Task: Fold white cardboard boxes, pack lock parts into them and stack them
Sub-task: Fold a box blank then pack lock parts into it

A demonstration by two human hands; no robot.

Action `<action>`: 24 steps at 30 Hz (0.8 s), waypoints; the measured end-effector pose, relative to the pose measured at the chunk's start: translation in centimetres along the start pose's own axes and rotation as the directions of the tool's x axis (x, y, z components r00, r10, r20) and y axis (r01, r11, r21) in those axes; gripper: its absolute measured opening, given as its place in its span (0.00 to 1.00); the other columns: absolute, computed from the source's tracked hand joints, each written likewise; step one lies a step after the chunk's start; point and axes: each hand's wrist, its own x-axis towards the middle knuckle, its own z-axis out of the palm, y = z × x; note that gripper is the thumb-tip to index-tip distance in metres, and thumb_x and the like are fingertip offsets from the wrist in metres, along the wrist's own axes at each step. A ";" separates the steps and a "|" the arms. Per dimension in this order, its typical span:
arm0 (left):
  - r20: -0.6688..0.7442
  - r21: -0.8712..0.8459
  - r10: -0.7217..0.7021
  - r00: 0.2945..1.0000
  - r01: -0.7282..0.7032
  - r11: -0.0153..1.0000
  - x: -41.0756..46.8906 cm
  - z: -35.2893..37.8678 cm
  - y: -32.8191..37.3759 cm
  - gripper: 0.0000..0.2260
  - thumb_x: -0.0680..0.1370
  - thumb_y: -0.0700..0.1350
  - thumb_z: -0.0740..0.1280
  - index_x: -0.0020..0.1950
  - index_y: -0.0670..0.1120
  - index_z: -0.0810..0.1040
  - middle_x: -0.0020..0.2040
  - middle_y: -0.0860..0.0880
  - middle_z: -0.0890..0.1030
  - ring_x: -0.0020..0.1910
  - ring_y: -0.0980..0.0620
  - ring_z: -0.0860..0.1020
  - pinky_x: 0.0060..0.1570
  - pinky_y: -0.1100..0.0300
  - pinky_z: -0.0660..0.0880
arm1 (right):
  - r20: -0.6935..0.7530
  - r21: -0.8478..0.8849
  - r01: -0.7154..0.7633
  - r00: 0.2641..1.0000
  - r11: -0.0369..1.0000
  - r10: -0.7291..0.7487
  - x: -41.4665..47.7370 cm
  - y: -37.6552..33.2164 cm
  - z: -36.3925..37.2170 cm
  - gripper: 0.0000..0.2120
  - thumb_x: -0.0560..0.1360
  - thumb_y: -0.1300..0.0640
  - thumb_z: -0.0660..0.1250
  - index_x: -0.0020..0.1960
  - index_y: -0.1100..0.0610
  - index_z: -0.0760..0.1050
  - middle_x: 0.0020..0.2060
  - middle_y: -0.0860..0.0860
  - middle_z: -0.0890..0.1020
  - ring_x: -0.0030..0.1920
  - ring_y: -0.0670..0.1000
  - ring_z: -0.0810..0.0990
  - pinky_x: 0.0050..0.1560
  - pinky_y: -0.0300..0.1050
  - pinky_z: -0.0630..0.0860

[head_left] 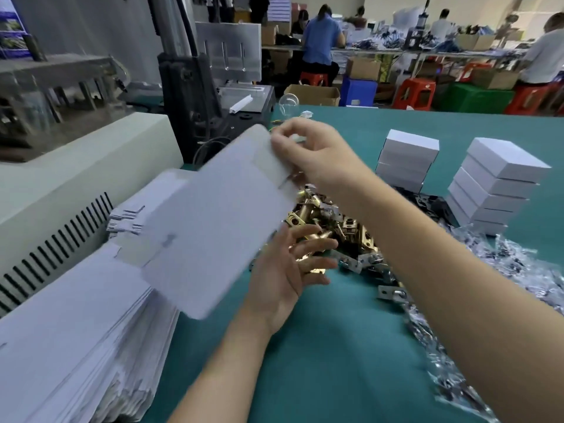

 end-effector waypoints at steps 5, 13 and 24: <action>0.283 -0.188 -0.221 0.933 0.281 0.941 -0.7 -0.3 0.1 0.40 0.80 0.74 0.56 0.76 0.45 0.76 0.73 0.43 0.78 0.74 0.41 0.74 0.77 0.44 0.66 | -0.038 -0.215 -0.017 0.999 0.977 0.009 -3.4 2.7 -4.6 0.07 0.83 0.54 0.68 0.48 0.56 0.78 0.34 0.53 0.76 0.31 0.46 0.67 0.29 0.38 0.65; 0.402 -0.036 -0.301 0.865 0.344 0.938 -1.7 0.4 -1.2 0.44 0.68 0.73 0.75 0.75 0.47 0.77 0.68 0.40 0.80 0.66 0.38 0.79 0.67 0.36 0.75 | -0.214 -0.070 -0.015 0.977 0.997 0.000 -7.6 5.4 -4.4 0.03 0.82 0.56 0.69 0.49 0.53 0.79 0.33 0.41 0.80 0.32 0.40 0.72 0.34 0.33 0.67; 0.172 0.276 -0.205 0.964 0.153 0.949 -2.0 0.3 -0.2 0.40 0.56 0.81 0.74 0.60 0.58 0.87 0.58 0.46 0.87 0.56 0.46 0.84 0.58 0.51 0.81 | -0.179 -0.434 0.150 0.952 0.888 -0.248 -13.2 7.2 -1.5 0.29 0.72 0.34 0.70 0.62 0.54 0.76 0.57 0.46 0.73 0.61 0.49 0.74 0.61 0.39 0.73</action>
